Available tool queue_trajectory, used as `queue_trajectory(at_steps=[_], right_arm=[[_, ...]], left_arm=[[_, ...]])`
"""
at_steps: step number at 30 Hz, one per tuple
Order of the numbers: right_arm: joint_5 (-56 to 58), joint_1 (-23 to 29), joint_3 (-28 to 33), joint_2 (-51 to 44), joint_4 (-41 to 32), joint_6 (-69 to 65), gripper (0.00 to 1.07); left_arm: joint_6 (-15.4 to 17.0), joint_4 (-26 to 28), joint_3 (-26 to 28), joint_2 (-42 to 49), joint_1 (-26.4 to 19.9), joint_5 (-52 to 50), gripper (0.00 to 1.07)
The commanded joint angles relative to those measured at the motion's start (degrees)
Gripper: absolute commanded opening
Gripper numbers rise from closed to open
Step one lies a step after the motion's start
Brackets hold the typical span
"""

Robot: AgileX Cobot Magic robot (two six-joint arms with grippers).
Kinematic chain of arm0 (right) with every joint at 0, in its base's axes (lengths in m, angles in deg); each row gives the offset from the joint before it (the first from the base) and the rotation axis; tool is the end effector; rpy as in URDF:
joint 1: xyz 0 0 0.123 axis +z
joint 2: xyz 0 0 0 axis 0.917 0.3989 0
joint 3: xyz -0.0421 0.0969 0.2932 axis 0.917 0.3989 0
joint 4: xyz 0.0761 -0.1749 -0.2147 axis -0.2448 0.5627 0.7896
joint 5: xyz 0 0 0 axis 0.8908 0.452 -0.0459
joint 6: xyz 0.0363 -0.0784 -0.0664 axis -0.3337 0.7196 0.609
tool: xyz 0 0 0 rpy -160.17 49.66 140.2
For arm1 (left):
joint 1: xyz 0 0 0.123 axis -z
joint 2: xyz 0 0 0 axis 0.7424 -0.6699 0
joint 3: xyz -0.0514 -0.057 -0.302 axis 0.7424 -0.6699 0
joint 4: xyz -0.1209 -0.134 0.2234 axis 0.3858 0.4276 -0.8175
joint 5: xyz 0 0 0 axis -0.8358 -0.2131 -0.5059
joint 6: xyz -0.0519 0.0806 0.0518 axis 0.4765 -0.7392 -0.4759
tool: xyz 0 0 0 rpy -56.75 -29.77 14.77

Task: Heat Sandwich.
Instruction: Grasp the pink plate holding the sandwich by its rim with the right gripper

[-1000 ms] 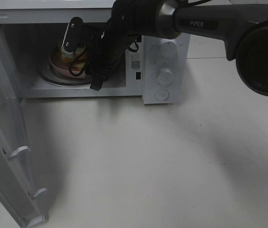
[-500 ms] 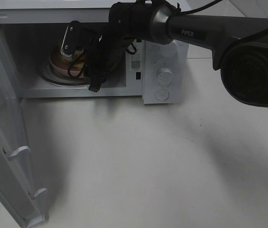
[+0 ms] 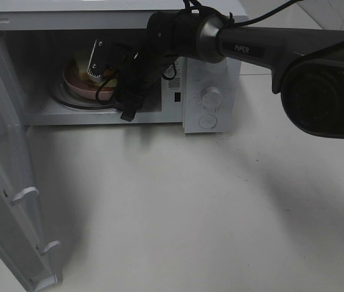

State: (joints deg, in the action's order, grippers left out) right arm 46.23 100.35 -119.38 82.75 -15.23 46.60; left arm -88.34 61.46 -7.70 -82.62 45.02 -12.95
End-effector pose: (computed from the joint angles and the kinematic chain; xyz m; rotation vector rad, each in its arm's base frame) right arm 0.5197 0.3618 0.1275 -1.6247 1.7382 -0.0156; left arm 0.0118 0.0006 0.2895 -0.0685 2.0467 0.0218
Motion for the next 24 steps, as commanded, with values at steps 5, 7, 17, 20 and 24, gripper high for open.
queue_trajectory(at_steps=[5,7,17,20,24], right_arm=[[-1.6,-0.3,-0.3,1.3,0.1,0.8,0.54],[-1.7,-0.3,-0.3,1.3,0.0,0.8,0.53],[-1.7,-0.3,-0.3,2.2,-1.3,1.4,0.42],[-1.6,-0.3,-0.3,2.2,-1.3,3.3,0.3],[-1.4,-0.3,-0.3,2.2,-1.3,5.0,0.19]], left_arm=[[0.1,0.3,-0.1,0.3,-0.2,-1.0,0.78],[0.1,0.3,-0.1,0.3,-0.2,-1.0,0.78],[0.1,0.3,-0.1,0.3,-0.2,-1.0,0.78],[0.1,0.3,-0.1,0.3,-0.2,-1.0,0.78],[0.1,0.3,-0.1,0.3,-0.2,-1.0,0.78]])
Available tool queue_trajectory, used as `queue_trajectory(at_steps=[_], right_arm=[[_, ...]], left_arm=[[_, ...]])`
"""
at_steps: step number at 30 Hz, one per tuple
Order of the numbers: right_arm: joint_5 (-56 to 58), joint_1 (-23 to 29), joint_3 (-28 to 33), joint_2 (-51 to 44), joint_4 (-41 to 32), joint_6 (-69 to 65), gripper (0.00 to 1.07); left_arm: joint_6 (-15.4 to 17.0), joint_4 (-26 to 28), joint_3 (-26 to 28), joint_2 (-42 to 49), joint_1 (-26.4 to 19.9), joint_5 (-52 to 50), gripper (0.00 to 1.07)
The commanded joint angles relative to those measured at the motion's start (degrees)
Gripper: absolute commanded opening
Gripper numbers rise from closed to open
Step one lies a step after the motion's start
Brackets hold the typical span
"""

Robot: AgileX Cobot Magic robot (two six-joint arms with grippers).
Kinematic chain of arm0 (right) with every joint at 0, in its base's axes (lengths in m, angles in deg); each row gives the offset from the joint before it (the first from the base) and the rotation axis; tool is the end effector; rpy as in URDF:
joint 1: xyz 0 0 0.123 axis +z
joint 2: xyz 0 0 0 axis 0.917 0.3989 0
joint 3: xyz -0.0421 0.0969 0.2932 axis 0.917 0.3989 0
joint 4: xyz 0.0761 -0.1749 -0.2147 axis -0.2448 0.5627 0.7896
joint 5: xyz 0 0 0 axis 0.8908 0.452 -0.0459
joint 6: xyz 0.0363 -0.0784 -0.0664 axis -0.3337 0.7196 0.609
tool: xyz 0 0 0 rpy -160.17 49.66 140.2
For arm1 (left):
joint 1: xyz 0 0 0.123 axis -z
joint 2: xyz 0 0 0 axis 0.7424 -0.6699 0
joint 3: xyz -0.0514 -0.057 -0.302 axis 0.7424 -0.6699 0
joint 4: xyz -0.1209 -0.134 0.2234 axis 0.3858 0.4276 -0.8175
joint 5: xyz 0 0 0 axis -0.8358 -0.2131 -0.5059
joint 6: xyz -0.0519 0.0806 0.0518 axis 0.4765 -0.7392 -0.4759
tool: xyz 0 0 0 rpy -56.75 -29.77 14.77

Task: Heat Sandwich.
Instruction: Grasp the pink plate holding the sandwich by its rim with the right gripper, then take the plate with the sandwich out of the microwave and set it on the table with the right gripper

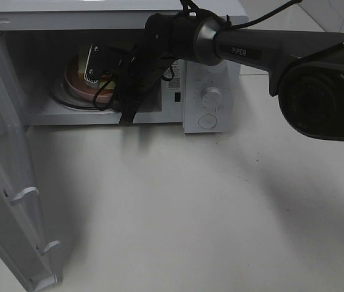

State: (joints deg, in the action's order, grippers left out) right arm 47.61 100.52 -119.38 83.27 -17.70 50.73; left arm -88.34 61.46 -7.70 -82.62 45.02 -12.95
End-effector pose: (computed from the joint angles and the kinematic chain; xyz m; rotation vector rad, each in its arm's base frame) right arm 0.5155 0.3647 0.1205 -1.6847 1.7153 0.0058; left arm 0.0118 0.0006 0.2895 -0.0685 2.0467 0.0218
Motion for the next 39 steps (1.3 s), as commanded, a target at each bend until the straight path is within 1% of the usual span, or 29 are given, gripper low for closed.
queue_trajectory(at_steps=[1,3,4,5,6,8,13,39], right_arm=[[-2.8,-0.5,-0.3,1.7,1.2,1.3,0.17],[-2.6,-0.5,-0.3,1.7,1.2,1.7,0.15],[-2.3,-0.5,-0.3,1.7,1.2,2.5,0.1],[-2.1,-0.5,-0.3,1.7,1.2,2.9,0.08],[-2.1,-0.5,-0.3,1.7,1.2,2.9,0.08],[-1.0,-0.5,-0.3,1.7,1.2,5.7,0.0],[0.0,-0.5,-0.3,1.7,0.9,8.4,0.0],[3.0,-0.1,-0.3,-1.8,0.6,9.3,0.0]], left_arm=[[0.1,0.3,-0.1,0.3,-0.2,-1.0,0.78],[0.1,0.3,-0.1,0.3,-0.2,-1.0,0.78],[0.1,0.3,-0.1,0.3,-0.2,-1.0,0.78],[0.1,0.3,-0.1,0.3,-0.2,-1.0,0.78],[0.1,0.3,-0.1,0.3,-0.2,-1.0,0.78],[0.1,0.3,-0.1,0.3,-0.2,-1.0,0.78],[0.1,0.3,-0.1,0.3,-0.2,-1.0,0.78],[0.1,0.3,-0.1,0.3,-0.2,-1.0,0.78]])
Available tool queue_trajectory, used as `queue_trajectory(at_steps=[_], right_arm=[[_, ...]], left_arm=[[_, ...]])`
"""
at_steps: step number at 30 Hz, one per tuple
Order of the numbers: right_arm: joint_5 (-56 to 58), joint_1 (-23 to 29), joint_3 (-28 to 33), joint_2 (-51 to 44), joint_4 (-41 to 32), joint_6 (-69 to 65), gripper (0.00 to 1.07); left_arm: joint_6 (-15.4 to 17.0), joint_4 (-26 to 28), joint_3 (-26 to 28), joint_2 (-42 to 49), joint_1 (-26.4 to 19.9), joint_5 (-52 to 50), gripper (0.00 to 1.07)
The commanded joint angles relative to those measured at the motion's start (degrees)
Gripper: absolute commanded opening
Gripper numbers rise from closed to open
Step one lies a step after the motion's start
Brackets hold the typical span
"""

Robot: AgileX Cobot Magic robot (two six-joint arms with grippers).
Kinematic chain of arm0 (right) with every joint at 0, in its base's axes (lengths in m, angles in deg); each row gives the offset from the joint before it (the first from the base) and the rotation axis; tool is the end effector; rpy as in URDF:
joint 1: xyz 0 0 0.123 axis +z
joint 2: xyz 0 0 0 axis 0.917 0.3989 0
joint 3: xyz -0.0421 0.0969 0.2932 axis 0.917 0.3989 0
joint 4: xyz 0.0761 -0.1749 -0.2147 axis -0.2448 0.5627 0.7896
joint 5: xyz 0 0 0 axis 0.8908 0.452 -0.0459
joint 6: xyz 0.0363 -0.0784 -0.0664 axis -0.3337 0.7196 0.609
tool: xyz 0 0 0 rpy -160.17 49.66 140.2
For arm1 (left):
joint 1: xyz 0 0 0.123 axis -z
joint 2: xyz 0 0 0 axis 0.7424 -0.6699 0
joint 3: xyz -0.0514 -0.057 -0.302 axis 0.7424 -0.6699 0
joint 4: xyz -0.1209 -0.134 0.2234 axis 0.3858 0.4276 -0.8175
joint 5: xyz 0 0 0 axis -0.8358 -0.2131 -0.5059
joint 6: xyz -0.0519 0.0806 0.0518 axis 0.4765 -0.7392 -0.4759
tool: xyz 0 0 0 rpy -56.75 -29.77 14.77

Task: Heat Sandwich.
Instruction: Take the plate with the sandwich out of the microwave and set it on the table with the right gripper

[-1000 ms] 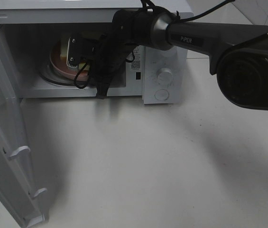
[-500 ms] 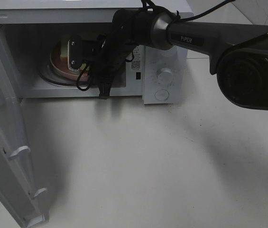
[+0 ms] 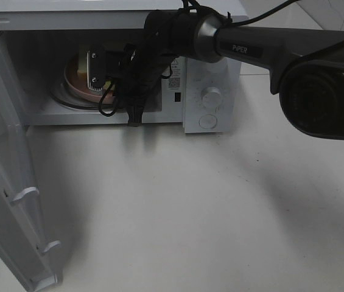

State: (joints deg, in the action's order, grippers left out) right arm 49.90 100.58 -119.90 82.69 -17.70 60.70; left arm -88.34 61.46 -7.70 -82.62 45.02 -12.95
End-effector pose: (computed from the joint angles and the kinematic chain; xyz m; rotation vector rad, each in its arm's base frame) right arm 0.5130 0.3648 0.1274 -1.8484 1.5683 -0.0614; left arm 0.0118 0.0006 0.2895 -0.0685 2.0467 0.0218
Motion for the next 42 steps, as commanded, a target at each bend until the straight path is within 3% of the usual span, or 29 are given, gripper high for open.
queue_trajectory(at_steps=[1,16,31,39,42], right_arm=[[0.7,0.1,0.2,-1.7,0.6,-0.7,0.0],[4.3,1.9,0.2,-4.9,1.3,-1.2,0.0],[8.5,4.8,0.6,-7.0,6.9,-7.2,0.0],[4.2,5.4,8.1,-11.4,8.8,-7.6,0.0],[0.9,6.1,13.8,-14.4,9.1,-7.3,0.0]], left_arm=[[0.1,0.3,-0.1,0.3,-0.2,-1.0,0.78],[0.1,0.3,-0.1,0.3,-0.2,-1.0,0.78],[0.1,0.3,-0.1,0.3,-0.2,-1.0,0.78],[0.1,0.3,-0.1,0.3,-0.2,-1.0,0.78],[0.1,0.3,-0.1,0.3,-0.2,-1.0,0.78]])
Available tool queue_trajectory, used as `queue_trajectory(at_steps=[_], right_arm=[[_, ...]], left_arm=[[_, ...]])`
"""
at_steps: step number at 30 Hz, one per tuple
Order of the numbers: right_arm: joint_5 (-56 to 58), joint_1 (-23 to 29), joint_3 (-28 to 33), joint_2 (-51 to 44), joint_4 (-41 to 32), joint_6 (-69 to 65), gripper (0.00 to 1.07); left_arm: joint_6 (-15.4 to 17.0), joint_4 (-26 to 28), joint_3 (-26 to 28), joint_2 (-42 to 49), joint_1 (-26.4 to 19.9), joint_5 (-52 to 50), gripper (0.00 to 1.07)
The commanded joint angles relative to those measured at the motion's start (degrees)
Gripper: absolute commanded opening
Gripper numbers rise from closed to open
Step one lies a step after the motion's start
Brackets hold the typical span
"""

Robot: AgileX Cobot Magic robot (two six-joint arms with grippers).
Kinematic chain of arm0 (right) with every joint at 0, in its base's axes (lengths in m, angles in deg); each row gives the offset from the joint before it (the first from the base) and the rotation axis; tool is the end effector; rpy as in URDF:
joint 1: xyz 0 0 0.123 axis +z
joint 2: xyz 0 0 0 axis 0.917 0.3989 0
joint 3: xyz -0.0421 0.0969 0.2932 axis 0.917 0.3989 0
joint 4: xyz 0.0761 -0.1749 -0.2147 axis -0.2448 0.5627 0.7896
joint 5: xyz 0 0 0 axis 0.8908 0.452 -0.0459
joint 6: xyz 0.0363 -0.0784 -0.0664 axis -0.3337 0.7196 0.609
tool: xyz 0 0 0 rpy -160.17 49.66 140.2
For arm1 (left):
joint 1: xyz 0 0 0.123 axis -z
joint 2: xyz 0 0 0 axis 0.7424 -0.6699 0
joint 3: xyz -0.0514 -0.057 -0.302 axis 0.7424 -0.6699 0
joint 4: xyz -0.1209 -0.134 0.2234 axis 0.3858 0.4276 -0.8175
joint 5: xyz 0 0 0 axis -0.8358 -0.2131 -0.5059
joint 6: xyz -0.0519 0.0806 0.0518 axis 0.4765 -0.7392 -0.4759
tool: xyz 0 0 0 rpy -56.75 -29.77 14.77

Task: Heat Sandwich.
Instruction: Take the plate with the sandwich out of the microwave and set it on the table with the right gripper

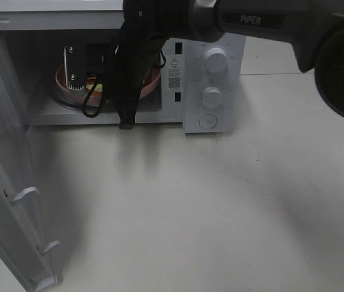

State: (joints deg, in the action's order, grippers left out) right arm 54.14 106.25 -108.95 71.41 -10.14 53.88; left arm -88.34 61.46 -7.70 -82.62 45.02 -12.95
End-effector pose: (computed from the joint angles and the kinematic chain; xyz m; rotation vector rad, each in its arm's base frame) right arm 0.4492 0.3829 0.1746 -1.9663 1.5617 -0.0785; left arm 0.0118 0.0006 0.2895 -0.0685 2.0467 0.0218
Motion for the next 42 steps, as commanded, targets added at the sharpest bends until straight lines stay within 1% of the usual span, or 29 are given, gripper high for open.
queue_trajectory(at_steps=[1,2,3,5,6,8,12,13,15,16,17,19,21,22,24,27,29,30,32,33,34,36,37,38,39,41,42], right_arm=[[-3.4,0.5,2.8,-3.2,1.5,-0.5,0.0],[-4.3,0.7,4.3,-4.2,1.7,0.1,0.0],[-6.2,1.7,7.1,-6.2,1.7,0.7,0.0],[-8.2,2.5,10.2,-7.9,1.7,0.7,0.0],[-8.2,2.5,10.2,-7.9,1.7,0.7,0.0],[-10.3,3.1,14.2,-10.0,1.7,0.7,0.0],[-11.2,3.7,17.7,-12.0,1.7,0.7,0.0],[-11.6,4.0,20.2,-13.7,1.8,0.5,0.0],[-12.3,4.8,23.0,-15.4,2.5,0.4,0.0],[-12.3,4.8,23.0,-15.4,2.5,0.4,0.0],[-12.8,5.4,25.6,-17.0,3.6,0.2,0.0],[-13.0,5.9,28.0,-18.2,4.5,-0.2,0.0],[-13.0,6.0,29.0,-18.9,4.5,-0.2,0.0],[-13.3,6.4,31.5,-20.2,4.5,-0.6,0.0],[-13.5,6.4,32.6,-21.0,4.5,-0.9,0.0],[-15.9,7.1,37.3,-24.3,4.6,-2.9,0.0],[-16.0,7.1,38.2,-25.2,4.6,-3.0,0.0],[-16.0,7.1,40.5,-27.1,4.6,-3.2,0.0],[-16.0,7.3,42.8,-28.5,4.6,-3.2,0.0],[-16.0,7.3,42.8,-28.5,4.6,-3.2,0.0],[-15.9,7.6,44.9,-30.1,4.6,-3.2,0.0],[-16.5,7.7,47.3,-32.0,4.7,-3.2,0.0],[-16.5,7.7,47.3,-32.0,4.7,-3.2,0.0],[-17.6,7.7,50.3,-34.0,4.6,-3.2,0.0],[-18.3,7.7,51.8,-35.0,4.5,-3.3,0.0],[-19.4,7.7,54.5,-36.9,4.5,-4.0,0.0],[-19.4,7.7,54.5,-36.9,4.5,-4.0,0.0]], left_arm=[[0.1,0.3,-0.1,0.3,-0.2,-1.0,0.78],[0.1,0.3,-0.1,0.3,-0.2,-1.0,0.78],[0.1,0.3,-0.1,0.3,-0.2,-1.0,0.78],[0.1,0.3,-0.1,0.3,-0.2,-1.0,0.78],[0.1,0.3,-0.1,0.3,-0.2,-1.0,0.78],[0.1,0.3,-0.1,0.3,-0.2,-1.0,0.78],[0.1,0.3,-0.1,0.3,-0.2,-1.0,0.78],[0.1,0.3,-0.1,0.3,-0.2,-1.0,0.78],[0.1,0.3,-0.1,0.3,-0.2,-1.0,0.78],[0.1,0.3,-0.1,0.3,-0.2,-1.0,0.78],[0.1,0.3,-0.1,0.3,-0.2,-1.0,0.78],[0.1,0.3,-0.1,0.3,-0.2,-1.0,0.78],[0.1,0.3,-0.1,0.3,-0.2,-1.0,0.78],[0.1,0.3,-0.1,0.3,-0.2,-1.0,0.78],[0.1,0.3,-0.1,0.3,-0.2,-1.0,0.78],[0.1,0.3,-0.1,0.3,-0.2,-1.0,0.78],[0.1,0.3,-0.1,0.3,-0.2,-1.0,0.78],[0.1,0.3,-0.1,0.3,-0.2,-1.0,0.78],[0.1,0.3,-0.1,0.3,-0.2,-1.0,0.78],[0.1,0.3,-0.1,0.3,-0.2,-1.0,0.78],[0.1,0.3,-0.1,0.3,-0.2,-1.0,0.78],[0.1,0.3,-0.1,0.3,-0.2,-1.0,0.78],[0.1,0.3,-0.1,0.3,-0.2,-1.0,0.78],[0.1,0.3,-0.1,0.3,-0.2,-1.0,0.78],[0.1,0.3,-0.1,0.3,-0.2,-1.0,0.78],[0.1,0.3,-0.1,0.3,-0.2,-1.0,0.78],[0.1,0.3,-0.1,0.3,-0.2,-1.0,0.78]])
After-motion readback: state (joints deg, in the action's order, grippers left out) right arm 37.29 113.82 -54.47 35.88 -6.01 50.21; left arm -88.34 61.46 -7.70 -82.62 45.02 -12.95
